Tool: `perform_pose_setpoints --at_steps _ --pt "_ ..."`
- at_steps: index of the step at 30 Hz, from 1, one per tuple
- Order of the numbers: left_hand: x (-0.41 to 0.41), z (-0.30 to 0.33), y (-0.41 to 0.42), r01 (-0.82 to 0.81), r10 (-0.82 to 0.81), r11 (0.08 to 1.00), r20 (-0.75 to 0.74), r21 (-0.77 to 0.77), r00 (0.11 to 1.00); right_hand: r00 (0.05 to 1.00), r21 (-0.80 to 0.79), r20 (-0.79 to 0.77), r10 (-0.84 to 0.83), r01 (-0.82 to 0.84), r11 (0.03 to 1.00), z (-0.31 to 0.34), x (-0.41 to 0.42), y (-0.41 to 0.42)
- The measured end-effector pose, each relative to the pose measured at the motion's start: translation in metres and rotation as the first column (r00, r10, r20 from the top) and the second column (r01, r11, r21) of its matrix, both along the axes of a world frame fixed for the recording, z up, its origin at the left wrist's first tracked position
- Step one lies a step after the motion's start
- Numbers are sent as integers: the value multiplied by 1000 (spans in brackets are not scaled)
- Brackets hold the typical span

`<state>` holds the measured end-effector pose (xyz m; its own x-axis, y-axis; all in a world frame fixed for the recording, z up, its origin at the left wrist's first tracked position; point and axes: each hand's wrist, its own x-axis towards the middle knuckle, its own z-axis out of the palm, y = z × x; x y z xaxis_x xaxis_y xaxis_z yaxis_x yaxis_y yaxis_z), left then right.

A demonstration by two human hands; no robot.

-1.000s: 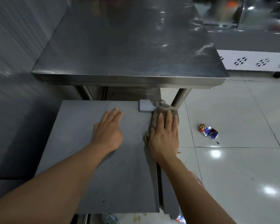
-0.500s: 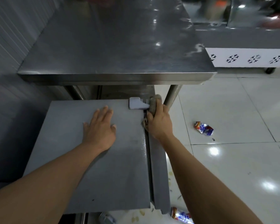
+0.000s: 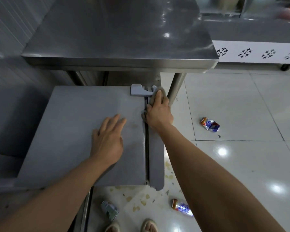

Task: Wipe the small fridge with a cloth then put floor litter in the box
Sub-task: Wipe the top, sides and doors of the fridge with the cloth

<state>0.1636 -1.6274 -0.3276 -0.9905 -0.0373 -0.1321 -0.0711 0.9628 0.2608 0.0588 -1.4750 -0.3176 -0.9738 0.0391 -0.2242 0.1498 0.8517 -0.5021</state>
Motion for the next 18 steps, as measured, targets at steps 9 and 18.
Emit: perform_pose_setpoints --at_steps 9,18 --pt "-3 0 -2 -31 27 998 52 61 998 973 247 -106 205 -174 953 -19 124 16" --pt "-2 9 -25 -13 -10 980 113 200 993 914 244 -174 367 -321 915 -10 76 -5"
